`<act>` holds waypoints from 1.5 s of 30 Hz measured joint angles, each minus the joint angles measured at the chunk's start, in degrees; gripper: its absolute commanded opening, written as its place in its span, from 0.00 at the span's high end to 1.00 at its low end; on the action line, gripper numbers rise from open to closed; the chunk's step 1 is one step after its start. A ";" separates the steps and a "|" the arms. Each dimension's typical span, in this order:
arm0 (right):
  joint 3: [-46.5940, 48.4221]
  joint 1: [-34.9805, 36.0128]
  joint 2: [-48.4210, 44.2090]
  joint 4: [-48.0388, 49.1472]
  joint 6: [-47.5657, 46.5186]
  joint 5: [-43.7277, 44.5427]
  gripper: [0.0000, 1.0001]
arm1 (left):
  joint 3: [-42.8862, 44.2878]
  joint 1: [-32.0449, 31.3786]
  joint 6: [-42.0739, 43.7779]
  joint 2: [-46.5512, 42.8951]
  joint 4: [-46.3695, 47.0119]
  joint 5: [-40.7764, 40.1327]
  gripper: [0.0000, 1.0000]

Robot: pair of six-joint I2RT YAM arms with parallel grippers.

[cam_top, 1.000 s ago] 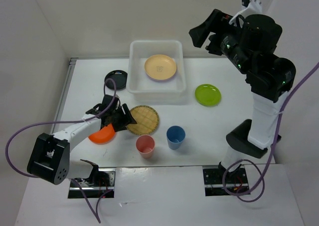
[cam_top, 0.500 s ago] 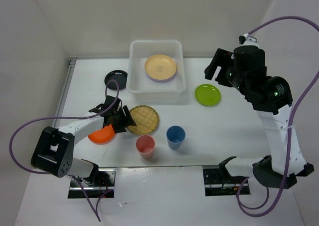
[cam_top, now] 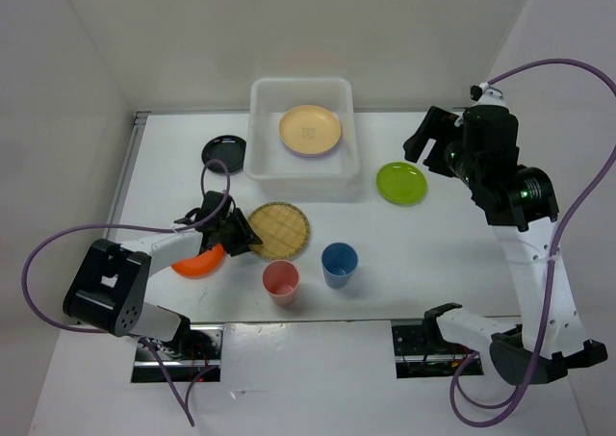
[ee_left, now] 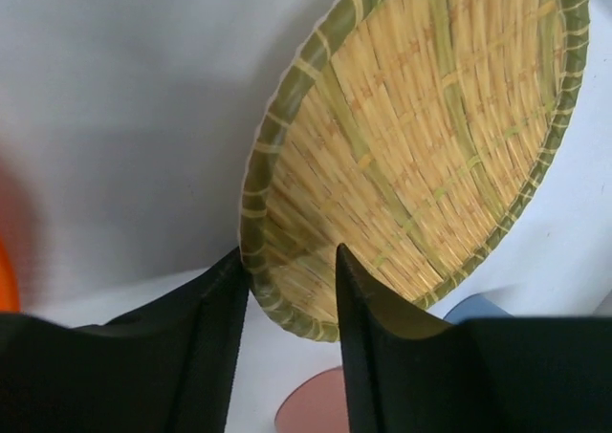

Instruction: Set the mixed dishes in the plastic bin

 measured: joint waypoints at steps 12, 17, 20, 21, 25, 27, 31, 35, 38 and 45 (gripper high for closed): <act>-4.13 -1.16 -1.27 3.48 -0.70 -1.38 0.15 | -3.58 0.31 -4.74 0.79 10.01 1.14 0.93; -4.13 -1.16 -1.42 3.91 -0.87 -1.36 0.15 | -4.07 0.31 -5.62 0.00 9.70 1.27 1.00; -4.13 -1.16 -1.46 3.93 -0.87 -1.42 0.15 | -4.04 0.31 -5.40 -2.93 6.97 0.66 1.00; -4.13 -1.16 -1.46 3.96 -0.87 -1.51 0.15 | -4.04 0.31 -5.29 -4.46 5.49 0.24 1.00; -4.13 -1.16 -1.53 4.02 -0.87 -1.77 0.15 | -2.78 0.31 -4.17 -11.34 -1.73 -2.08 1.00; -4.13 -1.16 -1.55 4.09 -0.87 -1.95 0.15 | -0.98 0.31 -3.39 -14.56 -5.40 -3.41 1.00; -4.13 -1.16 -1.55 4.26 -0.87 -2.27 0.15 | 2.73 0.31 -2.16 -19.69 -10.82 -5.42 1.00; -4.13 -1.16 -1.55 4.35 -0.87 -2.82 0.15 | 4.11 0.31 -1.81 -22.93 -14.43 -6.29 1.00; -4.13 -1.16 -1.55 4.37 -0.87 -3.13 0.15 | 4.24 0.31 -0.92 -25.46 -17.44 -7.15 1.00; -4.13 -1.16 -1.55 4.42 -0.87 -3.74 0.15 | 7.23 0.52 -0.68 -30.93 -24.65 -8.72 1.00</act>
